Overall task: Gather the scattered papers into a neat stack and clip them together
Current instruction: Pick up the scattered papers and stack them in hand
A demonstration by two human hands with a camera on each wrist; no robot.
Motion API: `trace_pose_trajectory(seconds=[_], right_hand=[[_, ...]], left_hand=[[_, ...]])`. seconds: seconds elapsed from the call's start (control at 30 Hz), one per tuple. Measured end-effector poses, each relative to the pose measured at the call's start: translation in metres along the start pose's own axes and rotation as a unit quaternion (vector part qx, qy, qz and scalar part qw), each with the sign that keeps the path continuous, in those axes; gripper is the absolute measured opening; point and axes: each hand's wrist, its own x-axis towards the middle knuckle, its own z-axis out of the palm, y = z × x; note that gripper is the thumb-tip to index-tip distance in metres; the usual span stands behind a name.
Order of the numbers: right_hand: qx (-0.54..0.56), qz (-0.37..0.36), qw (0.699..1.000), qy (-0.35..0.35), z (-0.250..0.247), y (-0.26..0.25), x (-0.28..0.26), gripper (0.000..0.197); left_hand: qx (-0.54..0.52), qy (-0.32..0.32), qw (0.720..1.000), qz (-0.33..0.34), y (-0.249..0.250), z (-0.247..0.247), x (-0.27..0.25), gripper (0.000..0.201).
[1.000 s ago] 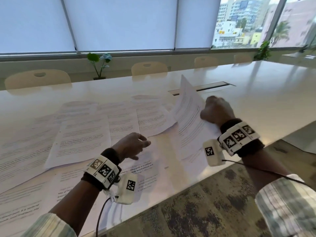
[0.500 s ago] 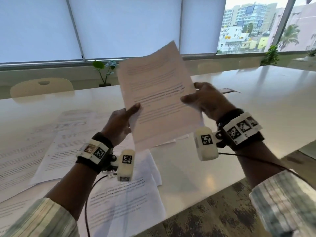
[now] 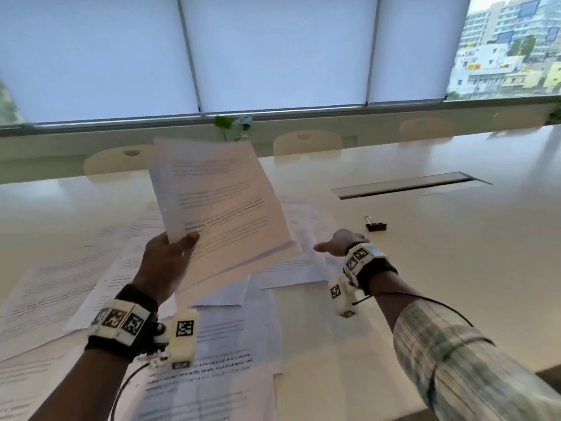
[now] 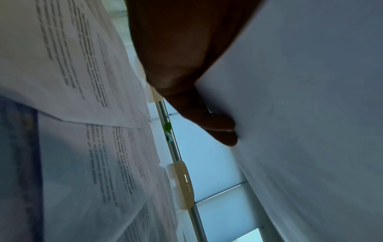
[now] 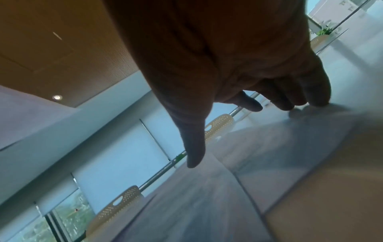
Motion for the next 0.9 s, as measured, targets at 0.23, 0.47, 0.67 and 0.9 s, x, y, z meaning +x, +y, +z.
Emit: trace_pose_trajectory(seconds=[0.23, 0.47, 0.67, 0.9], right_hand=[[0.008, 0.033, 0.999, 0.012, 0.023, -0.014, 0.025, 0.082], [0.119, 0.04, 0.987, 0.098, 0.022, -0.015, 0.007, 0.049], [0.109, 0.022, 0.971, 0.21, 0.008, -0.023, -0.024, 0.024], [0.089, -0.056, 0.929, 0.355, -0.032, -0.047, -0.073, 0.023]], left_hand=[[-0.047, 0.017, 0.996, -0.079, -0.03, -0.023, 0.021, 0.031], [-0.072, -0.007, 0.993, -0.095, -0.058, -0.037, 0.042, 0.031], [-0.09, -0.025, 0.992, -0.09, -0.075, -0.048, 0.056, 0.034], [-0.149, -0.064, 0.983, -0.087, -0.087, -0.045, 0.055, 0.031]])
